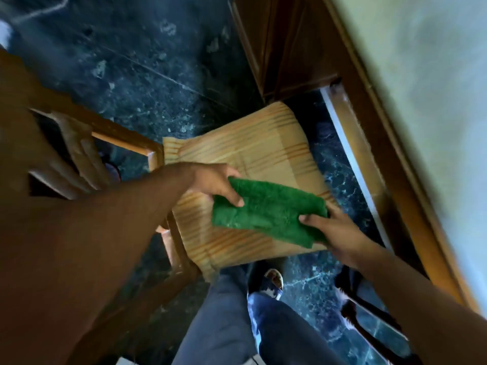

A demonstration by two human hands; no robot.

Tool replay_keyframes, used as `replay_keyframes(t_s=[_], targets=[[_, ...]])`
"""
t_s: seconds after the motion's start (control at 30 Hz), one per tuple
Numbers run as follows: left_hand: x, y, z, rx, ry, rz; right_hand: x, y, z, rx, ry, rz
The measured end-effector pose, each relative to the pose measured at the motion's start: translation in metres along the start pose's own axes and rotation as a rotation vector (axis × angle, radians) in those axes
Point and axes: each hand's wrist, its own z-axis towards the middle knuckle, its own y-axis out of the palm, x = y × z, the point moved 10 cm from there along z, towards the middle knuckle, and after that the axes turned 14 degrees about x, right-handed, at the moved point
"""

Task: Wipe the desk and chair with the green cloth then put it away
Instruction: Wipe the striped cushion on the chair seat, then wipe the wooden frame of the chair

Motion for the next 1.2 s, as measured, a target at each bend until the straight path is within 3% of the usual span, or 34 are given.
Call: replay_keyframes(t_s=[0.13,0.37,0.57,0.73,0.83,0.9,0.93,1.0,1.03,1.1,1.2], targets=[[0.058,-0.060,-0.098,0.090,0.059,-0.204,-0.076,0.001,-0.071,-0.055,-0.092,0.172],[0.066,-0.146,-0.287,0.438,0.220,-0.169,-0.148,0.067,-0.196,-0.161,-0.302,0.184],[-0.062,-0.185,-0.384,0.565,0.248,-0.404,-0.126,0.180,-0.256,-0.207,-0.365,-0.001],[-0.175,-0.183,-0.379,0.556,0.138,-0.544,-0.089,0.269,-0.266,-0.060,-0.566,-0.558],[-0.192,-0.184,-0.363,0.523,0.141,-0.551,-0.090,0.325,-0.288,-0.108,-0.699,-0.586],[-0.190,-0.205,-0.354,0.610,0.151,-0.458,-0.080,0.357,-0.296,-0.169,-0.664,-0.583],[-0.183,-0.223,-0.352,0.732,0.178,-0.348,-0.077,0.366,-0.295,-0.141,-0.655,-0.601],[-0.141,-0.259,-0.354,1.018,0.370,-0.052,-0.078,0.372,-0.293,-0.011,-0.694,-0.675],[-0.109,-0.265,-0.351,1.086,0.520,0.110,-0.079,0.374,-0.293,0.057,-0.725,-0.728],[-0.049,-0.261,-0.325,1.087,0.716,0.454,-0.079,0.374,-0.300,0.154,-0.796,-0.796],[-0.010,-0.260,-0.274,1.066,0.752,0.867,-0.064,0.371,-0.325,0.120,-0.902,-0.890]])
